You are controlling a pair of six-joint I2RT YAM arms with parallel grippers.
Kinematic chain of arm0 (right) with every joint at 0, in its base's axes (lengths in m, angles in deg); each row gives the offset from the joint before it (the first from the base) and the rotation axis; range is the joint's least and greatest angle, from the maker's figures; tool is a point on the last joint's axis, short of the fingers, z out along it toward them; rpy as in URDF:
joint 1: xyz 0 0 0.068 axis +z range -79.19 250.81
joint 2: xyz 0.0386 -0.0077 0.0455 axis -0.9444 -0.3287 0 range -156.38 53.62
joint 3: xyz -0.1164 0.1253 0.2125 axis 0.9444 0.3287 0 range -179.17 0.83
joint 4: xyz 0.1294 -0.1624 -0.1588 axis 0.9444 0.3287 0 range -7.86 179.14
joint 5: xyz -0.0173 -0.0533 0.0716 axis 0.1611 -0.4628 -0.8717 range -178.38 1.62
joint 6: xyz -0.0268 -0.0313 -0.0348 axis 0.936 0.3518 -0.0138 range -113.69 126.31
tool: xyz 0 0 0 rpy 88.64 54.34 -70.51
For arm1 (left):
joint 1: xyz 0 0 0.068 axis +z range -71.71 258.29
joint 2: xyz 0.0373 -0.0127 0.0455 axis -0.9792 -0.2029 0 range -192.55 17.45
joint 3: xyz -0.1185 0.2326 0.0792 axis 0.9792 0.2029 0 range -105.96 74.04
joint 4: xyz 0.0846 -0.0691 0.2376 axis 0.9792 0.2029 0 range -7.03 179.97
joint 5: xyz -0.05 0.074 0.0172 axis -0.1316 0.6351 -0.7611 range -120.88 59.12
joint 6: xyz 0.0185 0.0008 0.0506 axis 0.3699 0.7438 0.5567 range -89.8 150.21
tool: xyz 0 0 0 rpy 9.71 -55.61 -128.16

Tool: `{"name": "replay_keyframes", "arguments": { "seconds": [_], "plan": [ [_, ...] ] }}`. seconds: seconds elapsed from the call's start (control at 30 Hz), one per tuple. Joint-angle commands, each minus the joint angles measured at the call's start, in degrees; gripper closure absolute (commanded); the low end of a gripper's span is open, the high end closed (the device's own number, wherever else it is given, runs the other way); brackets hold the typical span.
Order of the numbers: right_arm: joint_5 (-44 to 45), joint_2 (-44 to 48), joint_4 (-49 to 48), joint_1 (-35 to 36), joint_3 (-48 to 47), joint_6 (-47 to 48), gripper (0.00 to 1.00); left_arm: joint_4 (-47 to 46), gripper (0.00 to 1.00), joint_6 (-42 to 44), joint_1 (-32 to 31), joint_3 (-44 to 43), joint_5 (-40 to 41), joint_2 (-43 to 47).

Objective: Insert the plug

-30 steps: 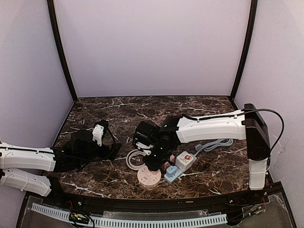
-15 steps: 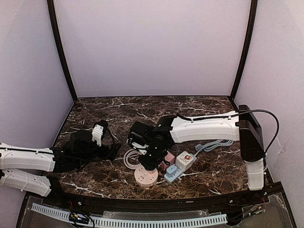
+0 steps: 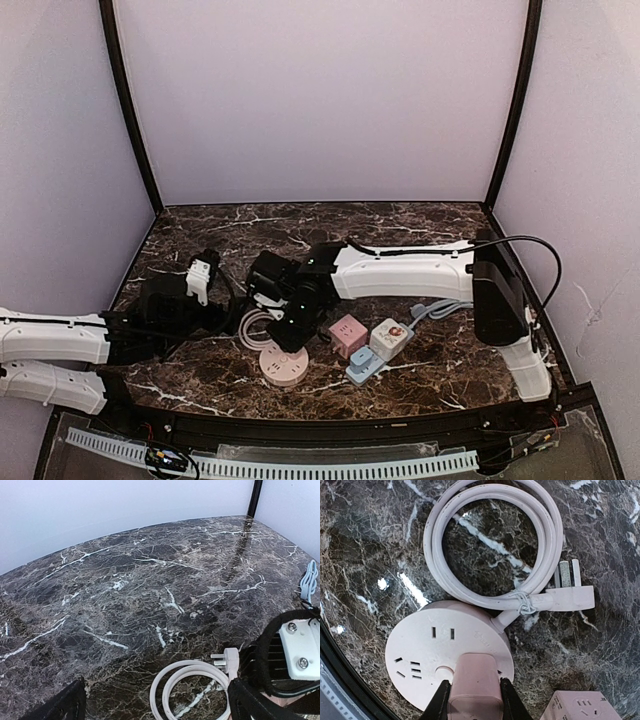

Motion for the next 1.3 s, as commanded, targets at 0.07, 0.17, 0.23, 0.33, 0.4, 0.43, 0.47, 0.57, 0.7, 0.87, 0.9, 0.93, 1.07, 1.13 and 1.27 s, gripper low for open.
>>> {"name": "replay_keyframes", "arguments": {
  "seconds": [0.07, 0.17, 0.23, 0.33, 0.4, 0.43, 0.47, 0.57, 0.7, 0.87, 0.9, 0.93, 1.07, 1.13, 1.27],
  "plan": [
    [0.2, -9.1, -0.5, 0.7, 0.7, 0.3, 1.00, 0.9, 0.01, 0.5, 0.4, 1.4, 1.1, 1.7],
    [0.4, -7.8, -0.6, 0.7, 0.0, 0.0, 1.00, 0.9, 0.01, 0.4, 0.4, 1.4, 1.1, 1.7],
    [0.5, -6.9, -0.6, 0.7, -0.7, -0.1, 0.96, 0.9, 0.01, 0.5, 0.4, 1.4, 1.1, 1.8],
    [0.6, -5.2, -1.0, 0.8, -1.6, 0.0, 0.84, 0.9, 0.01, 0.4, 0.3, 1.4, 1.2, 2.0],
    [-0.4, -3.9, -1.8, 0.7, -1.7, 0.3, 0.74, 1.0, 0.01, 0.4, 0.4, 1.4, 1.2, 2.2],
    [-0.7, -3.2, -2.2, 0.7, -1.8, 0.4, 0.68, 1.1, 0.01, 0.3, 0.4, 1.4, 1.3, 2.3],
    [-0.7, -2.7, -2.5, 0.7, -1.9, 0.4, 0.62, 1.2, 0.01, 0.2, 0.4, 1.3, 1.4, 2.4],
    [0.0, -0.8, -2.9, 0.8, -2.7, 0.4, 0.50, 1.5, 0.01, 0.3, 0.4, 1.2, 1.9, 2.6],
    [1.5, 1.5, -3.2, 0.8, -4.4, 0.5, 0.38, 1.6, 0.01, 0.3, 0.4, 0.9, 2.1, 2.8],
    [4.3, 5.6, -3.8, 0.8, -4.2, 0.7, 0.24, 1.4, 0.01, 1.1, 0.4, 0.4, 0.2, 2.8],
    [5.6, 6.8, -3.8, 0.7, -3.5, 0.5, 0.22, 1.2, 0.01, 1.2, 0.4, 0.3, -0.9, 2.7],
    [7.0, 8.2, -3.8, 0.6, -2.3, 0.2, 0.19, 0.9, 0.01, 1.4, 0.4, 0.3, -1.8, 2.7],
    [11.5, 14.6, -5.4, -0.1, 5.3, -1.4, 0.13, -2.0, 0.01, 2.4, 0.4, -0.1, -7.7, 1.9],
    [13.2, 18.4, -6.6, -1.0, 10.1, -2.8, 0.12, -3.6, 0.01, 2.4, 0.3, -0.9, -11.1, 0.2],
    [15.5, 26.9, -9.3, -2.7, 19.8, -5.2, 0.11, -3.3, 0.01, 0.5, 0.4, -5.0, -14.6, -6.3]
  ]
}}
